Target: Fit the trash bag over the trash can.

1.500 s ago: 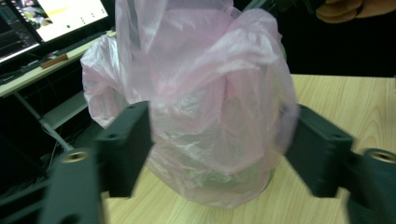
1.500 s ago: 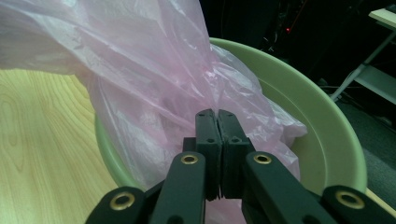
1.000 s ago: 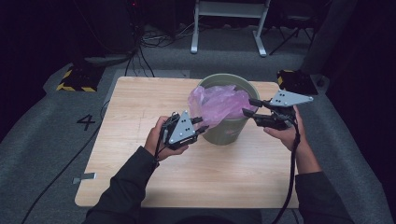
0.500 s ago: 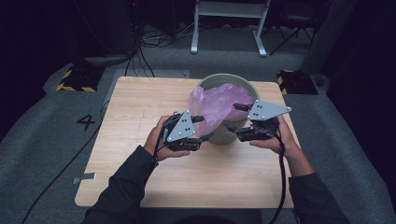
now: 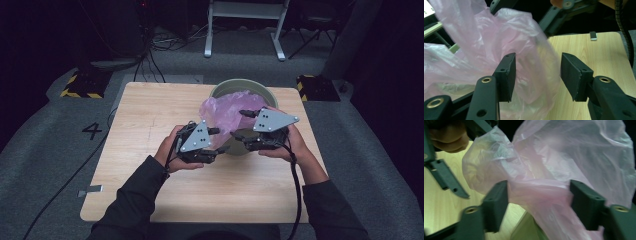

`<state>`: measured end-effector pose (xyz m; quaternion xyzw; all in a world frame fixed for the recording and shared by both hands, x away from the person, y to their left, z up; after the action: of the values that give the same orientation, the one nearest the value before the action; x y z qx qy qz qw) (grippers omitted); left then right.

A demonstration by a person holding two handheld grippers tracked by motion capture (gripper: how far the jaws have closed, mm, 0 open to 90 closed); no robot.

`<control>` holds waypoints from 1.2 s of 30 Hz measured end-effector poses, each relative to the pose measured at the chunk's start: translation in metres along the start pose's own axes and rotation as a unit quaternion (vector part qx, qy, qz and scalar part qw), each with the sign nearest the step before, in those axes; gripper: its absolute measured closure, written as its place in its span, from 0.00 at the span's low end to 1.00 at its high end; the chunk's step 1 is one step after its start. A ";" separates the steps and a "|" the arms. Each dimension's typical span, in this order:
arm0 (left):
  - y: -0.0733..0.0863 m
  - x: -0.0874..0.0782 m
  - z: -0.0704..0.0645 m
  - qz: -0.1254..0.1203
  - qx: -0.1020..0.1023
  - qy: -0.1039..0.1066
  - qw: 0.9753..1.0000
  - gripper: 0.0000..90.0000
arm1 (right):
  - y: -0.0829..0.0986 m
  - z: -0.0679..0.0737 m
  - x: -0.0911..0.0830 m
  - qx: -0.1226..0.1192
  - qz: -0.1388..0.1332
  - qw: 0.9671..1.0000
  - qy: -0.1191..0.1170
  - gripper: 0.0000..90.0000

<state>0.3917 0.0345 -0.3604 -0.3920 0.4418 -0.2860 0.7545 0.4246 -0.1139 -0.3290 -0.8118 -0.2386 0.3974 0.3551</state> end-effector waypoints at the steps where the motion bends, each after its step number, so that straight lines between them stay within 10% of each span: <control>1: 0.000 0.000 0.000 0.000 0.000 0.000 1.000 0.50 | 0.000 0.000 0.000 0.000 0.000 1.000 0.000 0.50; 9: 0.006 -0.005 0.002 -0.001 -0.011 0.000 1.000 0.43 | 0.007 0.002 0.003 0.008 -0.001 1.000 -0.026 0.95; 21: 0.011 -0.023 0.016 -0.018 -0.046 -0.019 0.999 0.51 | 0.027 -0.003 -0.019 0.054 -0.027 0.998 -0.030 0.96; 26: 0.002 -0.009 0.004 -0.011 -0.028 0.017 0.999 0.55 | 0.031 -0.002 -0.020 0.061 -0.028 0.997 -0.022 0.96; 36: -0.010 0.014 0.013 0.012 0.005 -0.022 1.000 0.96 | 0.035 0.004 -0.024 0.067 -0.039 0.997 -0.030 0.95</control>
<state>0.4091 0.0227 -0.3547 -0.3889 0.4284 -0.2701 0.7696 0.4116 -0.1506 -0.3467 -0.7640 -0.2533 0.4225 0.4166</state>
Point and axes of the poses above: each handheld gripper's, and its own axes: x roughly forward along the jaws, y roughly out of its underside, z roughly to its left, the point moved 6 cm from there along x, roughly forward along the jaws, and after that the axes turned 4 degrees about z, right-handed, at the moved point
